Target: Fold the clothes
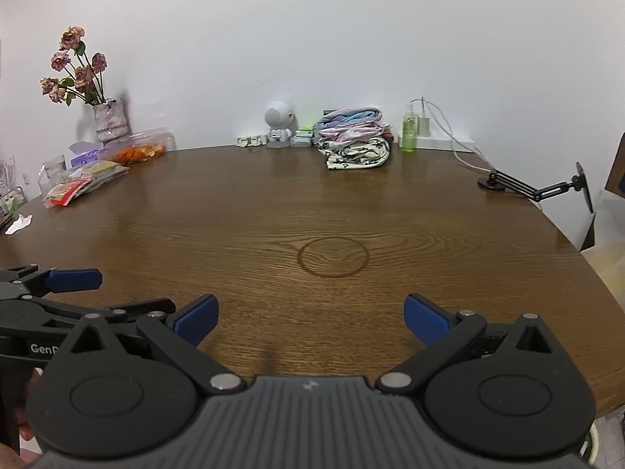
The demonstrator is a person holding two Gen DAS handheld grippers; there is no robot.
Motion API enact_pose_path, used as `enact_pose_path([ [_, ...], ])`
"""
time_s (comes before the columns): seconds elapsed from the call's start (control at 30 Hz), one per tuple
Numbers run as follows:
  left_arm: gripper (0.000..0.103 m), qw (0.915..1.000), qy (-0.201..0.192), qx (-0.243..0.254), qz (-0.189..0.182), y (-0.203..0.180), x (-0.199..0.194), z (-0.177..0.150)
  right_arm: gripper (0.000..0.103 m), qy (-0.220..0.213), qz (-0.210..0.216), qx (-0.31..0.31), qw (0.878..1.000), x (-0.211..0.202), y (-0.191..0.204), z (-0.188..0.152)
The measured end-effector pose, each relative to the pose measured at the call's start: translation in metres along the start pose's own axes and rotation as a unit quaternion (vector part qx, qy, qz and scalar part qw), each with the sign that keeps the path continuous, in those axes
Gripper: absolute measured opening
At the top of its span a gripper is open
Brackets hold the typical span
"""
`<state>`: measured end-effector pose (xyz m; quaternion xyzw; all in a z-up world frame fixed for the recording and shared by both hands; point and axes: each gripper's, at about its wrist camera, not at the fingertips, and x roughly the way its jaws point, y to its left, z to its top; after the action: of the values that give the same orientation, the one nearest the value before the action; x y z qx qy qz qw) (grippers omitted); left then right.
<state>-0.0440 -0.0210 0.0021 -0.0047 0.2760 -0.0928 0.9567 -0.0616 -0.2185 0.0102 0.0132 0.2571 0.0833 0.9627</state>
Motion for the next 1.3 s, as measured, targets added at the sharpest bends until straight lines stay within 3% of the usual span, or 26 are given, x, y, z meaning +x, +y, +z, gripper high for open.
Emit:
enact_pose_path([
  [1.3, 0.103, 0.9998, 0.017, 0.008, 0.002, -0.007, 0.011, -0.001, 0.103, 0.008, -0.006, 0.012, 1.0, 0.004, -0.007, -0.009],
])
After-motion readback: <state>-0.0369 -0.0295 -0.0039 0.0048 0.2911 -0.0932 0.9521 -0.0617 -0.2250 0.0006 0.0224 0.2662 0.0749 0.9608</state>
